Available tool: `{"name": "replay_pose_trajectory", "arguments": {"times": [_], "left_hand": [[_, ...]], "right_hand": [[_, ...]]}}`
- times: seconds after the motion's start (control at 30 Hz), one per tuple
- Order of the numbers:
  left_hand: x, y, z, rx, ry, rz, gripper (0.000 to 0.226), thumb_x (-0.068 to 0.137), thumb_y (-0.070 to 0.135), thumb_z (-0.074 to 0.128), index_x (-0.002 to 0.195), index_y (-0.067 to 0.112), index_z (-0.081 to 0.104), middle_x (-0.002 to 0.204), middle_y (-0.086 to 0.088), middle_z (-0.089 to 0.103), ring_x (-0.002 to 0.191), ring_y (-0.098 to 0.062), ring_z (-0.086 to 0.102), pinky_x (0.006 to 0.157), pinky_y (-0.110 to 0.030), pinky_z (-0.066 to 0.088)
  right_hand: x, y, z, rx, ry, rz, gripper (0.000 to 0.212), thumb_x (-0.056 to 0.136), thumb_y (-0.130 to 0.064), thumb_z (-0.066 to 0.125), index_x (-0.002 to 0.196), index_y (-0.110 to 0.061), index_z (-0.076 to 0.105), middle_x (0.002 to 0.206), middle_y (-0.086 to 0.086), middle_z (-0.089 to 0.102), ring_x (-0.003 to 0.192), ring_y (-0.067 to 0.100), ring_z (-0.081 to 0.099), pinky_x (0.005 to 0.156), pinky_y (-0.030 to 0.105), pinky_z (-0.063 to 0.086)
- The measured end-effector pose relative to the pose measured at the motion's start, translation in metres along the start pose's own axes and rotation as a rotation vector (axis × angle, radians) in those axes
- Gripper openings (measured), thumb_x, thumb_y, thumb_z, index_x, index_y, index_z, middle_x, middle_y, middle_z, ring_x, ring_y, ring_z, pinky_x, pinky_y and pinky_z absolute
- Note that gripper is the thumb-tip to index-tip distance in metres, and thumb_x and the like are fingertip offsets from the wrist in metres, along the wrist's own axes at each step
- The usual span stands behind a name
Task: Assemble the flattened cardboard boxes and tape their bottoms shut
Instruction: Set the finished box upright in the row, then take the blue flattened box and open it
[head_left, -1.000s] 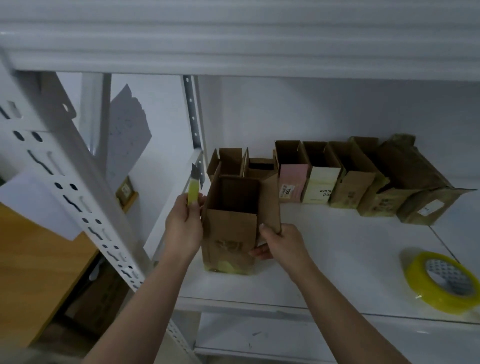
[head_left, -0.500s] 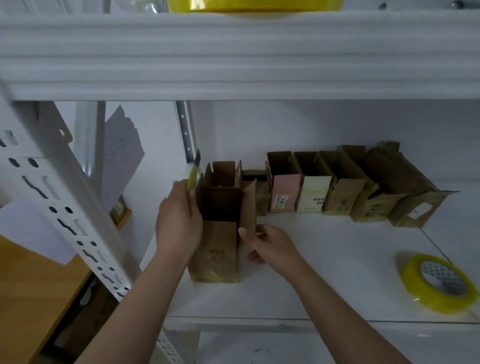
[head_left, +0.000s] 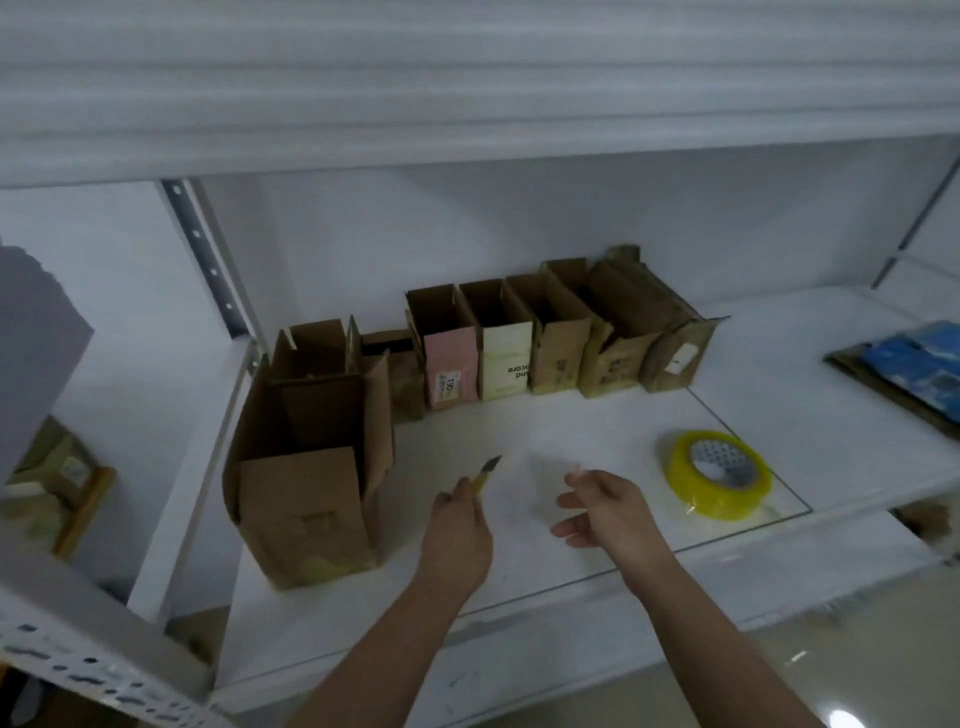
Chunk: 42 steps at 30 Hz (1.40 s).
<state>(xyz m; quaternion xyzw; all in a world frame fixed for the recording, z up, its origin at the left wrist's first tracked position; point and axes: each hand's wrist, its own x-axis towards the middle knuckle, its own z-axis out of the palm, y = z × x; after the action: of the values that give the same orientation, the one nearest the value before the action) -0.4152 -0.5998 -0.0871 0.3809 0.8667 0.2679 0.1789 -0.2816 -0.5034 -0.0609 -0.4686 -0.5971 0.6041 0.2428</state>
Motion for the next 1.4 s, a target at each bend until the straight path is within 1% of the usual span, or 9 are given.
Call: {"name": "replay_pose_trajectory", "arguments": {"times": [0.1, 0.2, 0.27, 0.4, 0.47, 0.57, 0.73, 1.07, 1.4], "left_hand": [[-0.006, -0.025, 0.017, 0.180, -0.080, -0.114, 0.049, 0.099, 0.002, 0.031, 0.148, 0.005, 0.023, 0.131, -0.014, 0.045, 0.105, -0.022, 0.053, 0.079, -0.018, 0.034], [-0.013, -0.034, 0.022, 0.246, -0.081, -0.164, 0.055, 0.097, 0.003, 0.038, 0.147, -0.001, 0.018, 0.143, -0.020, 0.034, 0.126, -0.032, 0.043, 0.099, -0.030, 0.037], [-0.014, -0.031, 0.020, 0.370, -0.039, -0.127, 0.056, 0.098, 0.009, 0.037, 0.148, -0.002, 0.015, 0.149, -0.018, 0.026, 0.135, -0.031, 0.032, 0.109, -0.030, 0.029], [-0.013, -0.014, 0.012, 0.387, 0.010, 0.022, 0.054, 0.102, 0.021, 0.037, 0.151, 0.009, 0.018, 0.157, -0.013, 0.017, 0.145, -0.029, 0.015, 0.115, -0.036, 0.025], [-0.012, 0.000, 0.012, 0.424, -0.006, 0.104, 0.051, 0.104, 0.026, 0.034, 0.151, 0.013, 0.020, 0.158, -0.010, 0.017, 0.146, -0.028, 0.014, 0.116, -0.038, 0.023], [-0.010, 0.020, 0.020, 0.438, -0.021, 0.220, 0.048, 0.103, 0.028, 0.033, 0.149, 0.016, 0.025, 0.157, -0.007, 0.021, 0.144, -0.027, 0.018, 0.114, -0.038, 0.023], [-0.008, 0.061, 0.045, 0.452, -0.033, 0.380, 0.044, 0.103, 0.030, 0.034, 0.145, 0.018, 0.032, 0.154, -0.005, 0.026, 0.142, -0.024, 0.022, 0.111, -0.036, 0.027], [-0.021, 0.247, 0.147, 0.460, -0.019, 0.689, 0.046, 0.100, 0.032, 0.042, 0.142, 0.015, 0.036, 0.149, -0.007, 0.033, 0.138, -0.028, 0.027, 0.111, -0.042, 0.028], [-0.009, 0.412, 0.232, 0.525, -0.032, 0.879, 0.045, 0.098, 0.032, 0.049, 0.137, 0.012, 0.043, 0.145, -0.010, 0.039, 0.136, -0.028, 0.031, 0.105, -0.038, 0.032]], "right_hand": [[-0.003, 0.016, -0.002, -0.012, 0.020, 0.043, 0.023, 0.101, -0.027, 0.051, 0.096, -0.008, 0.063, 0.097, 0.018, 0.068, 0.057, 0.026, 0.066, 0.051, 0.029, 0.052], [-0.006, 0.028, 0.009, -0.044, -0.014, 0.076, 0.024, 0.101, -0.028, 0.050, 0.100, -0.007, 0.061, 0.099, 0.018, 0.067, 0.059, 0.027, 0.065, 0.052, 0.030, 0.052], [-0.008, 0.032, 0.015, -0.069, -0.029, 0.076, 0.020, 0.101, -0.029, 0.050, 0.100, -0.011, 0.059, 0.099, 0.016, 0.066, 0.061, 0.028, 0.065, 0.057, 0.033, 0.053], [-0.008, 0.035, 0.012, -0.171, 0.016, 0.023, 0.018, 0.101, -0.029, 0.049, 0.104, -0.014, 0.058, 0.098, 0.011, 0.066, 0.061, 0.024, 0.068, 0.060, 0.031, 0.053], [-0.011, 0.038, 0.005, -0.315, 0.060, -0.052, 0.019, 0.101, -0.030, 0.049, 0.106, -0.016, 0.060, 0.098, 0.007, 0.068, 0.069, 0.022, 0.071, 0.065, 0.026, 0.053], [-0.016, 0.041, -0.013, -0.678, 0.125, -0.159, 0.030, 0.099, -0.034, 0.049, 0.123, -0.018, 0.059, 0.110, 0.003, 0.069, 0.099, 0.023, 0.068, 0.084, 0.030, 0.052], [-0.021, 0.041, -0.064, -1.065, 0.234, -0.292, 0.039, 0.099, -0.036, 0.046, 0.136, -0.022, 0.049, 0.118, 0.002, 0.066, 0.111, 0.023, 0.060, 0.084, 0.034, 0.051], [-0.023, 0.032, -0.263, -1.270, 0.432, -0.335, 0.039, 0.099, -0.035, 0.044, 0.134, -0.020, 0.049, 0.120, 0.001, 0.063, 0.112, 0.023, 0.055, 0.079, 0.033, 0.046], [0.007, 0.019, -0.427, -1.283, 0.515, -0.177, 0.037, 0.099, -0.035, 0.045, 0.131, -0.018, 0.050, 0.121, 0.005, 0.062, 0.115, 0.027, 0.054, 0.086, 0.038, 0.050]]}}
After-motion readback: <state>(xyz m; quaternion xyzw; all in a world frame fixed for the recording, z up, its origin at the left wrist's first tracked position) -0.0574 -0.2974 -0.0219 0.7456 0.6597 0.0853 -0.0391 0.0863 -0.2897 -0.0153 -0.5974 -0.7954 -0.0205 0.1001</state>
